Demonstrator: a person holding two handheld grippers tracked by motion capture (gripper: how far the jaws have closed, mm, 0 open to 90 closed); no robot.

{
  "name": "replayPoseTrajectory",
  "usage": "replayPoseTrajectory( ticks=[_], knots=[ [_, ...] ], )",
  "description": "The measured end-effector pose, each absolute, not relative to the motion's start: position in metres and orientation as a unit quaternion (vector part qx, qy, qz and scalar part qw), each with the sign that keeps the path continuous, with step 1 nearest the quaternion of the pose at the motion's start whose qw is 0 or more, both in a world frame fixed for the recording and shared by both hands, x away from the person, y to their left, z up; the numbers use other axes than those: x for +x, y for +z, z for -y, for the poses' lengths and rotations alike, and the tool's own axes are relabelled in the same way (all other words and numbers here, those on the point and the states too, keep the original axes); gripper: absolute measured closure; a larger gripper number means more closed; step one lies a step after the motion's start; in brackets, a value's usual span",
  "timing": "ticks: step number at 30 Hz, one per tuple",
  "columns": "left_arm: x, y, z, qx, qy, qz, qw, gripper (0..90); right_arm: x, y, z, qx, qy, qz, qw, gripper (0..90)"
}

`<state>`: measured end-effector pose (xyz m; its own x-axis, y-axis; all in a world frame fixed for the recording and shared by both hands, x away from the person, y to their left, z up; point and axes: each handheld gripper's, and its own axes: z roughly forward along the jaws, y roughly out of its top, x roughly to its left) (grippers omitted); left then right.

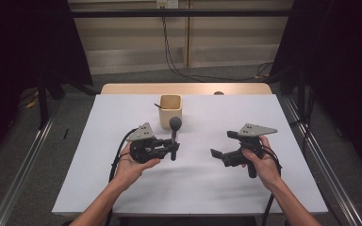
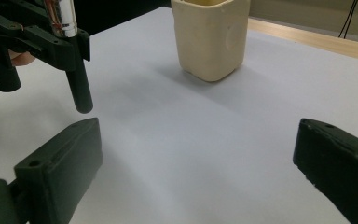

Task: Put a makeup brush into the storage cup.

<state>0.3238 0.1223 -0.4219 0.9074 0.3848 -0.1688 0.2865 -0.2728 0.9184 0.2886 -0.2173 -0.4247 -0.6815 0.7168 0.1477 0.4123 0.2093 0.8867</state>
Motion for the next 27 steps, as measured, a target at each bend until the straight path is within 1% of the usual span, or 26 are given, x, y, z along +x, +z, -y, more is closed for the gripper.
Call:
replayPoseTrajectory(
  ticks=[27],
  knots=[
    [0.337,-0.392,-0.154,0.773,0.085,-0.231,0.585,74.7,0.26,-0.436,0.256,0.41,0.525,-0.717,0.205,0.9]
  ],
)
